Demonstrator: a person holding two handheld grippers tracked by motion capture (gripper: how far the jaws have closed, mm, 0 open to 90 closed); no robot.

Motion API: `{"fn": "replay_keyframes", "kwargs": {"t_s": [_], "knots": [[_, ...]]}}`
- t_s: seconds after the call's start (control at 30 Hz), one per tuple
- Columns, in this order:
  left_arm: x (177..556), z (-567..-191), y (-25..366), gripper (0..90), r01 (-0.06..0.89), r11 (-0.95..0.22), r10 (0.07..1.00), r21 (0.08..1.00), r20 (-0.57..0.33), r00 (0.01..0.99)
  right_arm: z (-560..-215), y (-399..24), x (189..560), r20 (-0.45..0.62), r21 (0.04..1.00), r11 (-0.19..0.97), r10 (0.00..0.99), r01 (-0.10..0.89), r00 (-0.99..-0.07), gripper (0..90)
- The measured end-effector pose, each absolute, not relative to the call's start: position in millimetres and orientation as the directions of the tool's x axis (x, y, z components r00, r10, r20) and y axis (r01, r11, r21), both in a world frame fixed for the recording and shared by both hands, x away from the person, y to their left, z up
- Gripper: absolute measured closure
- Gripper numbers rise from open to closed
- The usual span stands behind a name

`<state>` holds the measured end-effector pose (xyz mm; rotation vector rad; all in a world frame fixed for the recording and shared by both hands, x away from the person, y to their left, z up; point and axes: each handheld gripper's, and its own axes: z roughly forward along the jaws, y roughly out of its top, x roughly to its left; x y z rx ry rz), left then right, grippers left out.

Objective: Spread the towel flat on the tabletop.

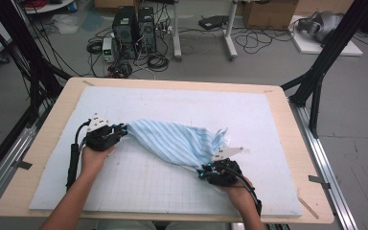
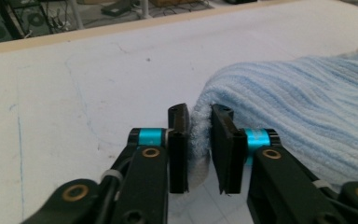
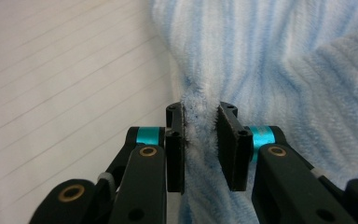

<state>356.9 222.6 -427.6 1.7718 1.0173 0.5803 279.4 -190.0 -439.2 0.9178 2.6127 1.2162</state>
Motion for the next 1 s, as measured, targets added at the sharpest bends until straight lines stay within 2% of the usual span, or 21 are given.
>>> {"fn": "replay_keyframes", "kwargs": {"t_s": [0.13, 0.2, 0.3, 0.4, 0.47, 0.57, 0.67, 0.77, 0.8, 0.87, 0.9, 0.97, 1.0], "knots": [[353.8, -422.9, 222.4, 48.4, 0.380, -0.130, 0.852, 0.916, -0.093, 0.515, -434.8, -190.9, 259.9, 0.190, 0.731, 0.505, 0.496, 0.459, -0.847, 73.3], [352.2, -421.0, 222.8, 43.8, 0.375, -0.138, 0.859, 0.917, -0.078, 0.506, -431.6, -189.8, 252.6, 0.222, 0.741, 0.507, 0.434, 0.440, -0.873, 69.1], [351.4, -421.1, 224.6, 41.2, 0.378, -0.159, 0.869, 0.912, -0.053, 0.492, -424.0, -194.3, 250.4, 0.193, 0.801, 0.461, 0.407, 0.383, -0.893, 59.2], [350.0, -421.6, 228.8, 41.0, 0.365, -0.127, 0.873, 0.922, -0.071, 0.482, -412.8, -205.6, 261.3, 0.203, 0.873, 0.322, 0.445, 0.367, -0.872, 50.6], [349.2, -422.8, 232.5, 40.9, 0.365, -0.107, 0.874, 0.925, -0.087, 0.478, -405.2, -209.4, 271.6, 0.177, 0.893, 0.279, 0.504, 0.353, -0.845, 47.8], [347.0, -425.8, 236.6, 40.8, 0.355, -0.085, 0.873, 0.931, -0.103, 0.477, -398.8, -209.2, 291.5, 0.073, 0.880, 0.313, 0.654, 0.358, -0.753, 44.3], [345.9, -429.1, 239.1, 37.2, 0.360, -0.069, 0.856, 0.930, -0.130, 0.501, -402.1, -210.3, 315.0, -0.015, 0.838, 0.369, 0.752, 0.402, -0.659, 41.7], [345.6, -431.3, 238.3, 35.4, 0.368, -0.083, 0.850, 0.926, -0.127, 0.511, -420.0, -210.2, 341.3, -0.001, 0.756, 0.403, 0.789, 0.516, -0.614, 40.2], [345.5, -431.5, 237.6, 35.4, 0.373, -0.080, 0.849, 0.924, -0.133, 0.512, -427.1, -208.8, 348.1, -0.018, 0.726, 0.425, 0.797, 0.540, -0.603, 40.6], [345.1, -431.2, 236.1, 35.5, 0.371, -0.080, 0.849, 0.925, -0.132, 0.512, -438.2, -205.3, 356.5, -0.017, 0.682, 0.454, 0.793, 0.573, -0.609, 48.8], [344.7, -430.9, 235.6, 35.6, 0.371, -0.081, 0.846, 0.925, -0.133, 0.516, -439.1, -206.2, 357.8, 0.015, 0.697, 0.434, 0.787, 0.571, -0.617, 60.4], [344.2, -430.5, 235.1, 35.9, 0.371, -0.082, 0.846, 0.925, -0.132, 0.516, -438.3, -205.8, 355.6, 0.012, 0.695, 0.449, 0.774, 0.561, -0.633, 75.7], [344.1, -430.5, 235.1, 36.0, 0.371, -0.083, 0.846, 0.925, -0.132, 0.517, -436.9, -205.6, 352.6, -0.002, 0.690, 0.469, 0.764, 0.552, -0.646, 78.3]]}}
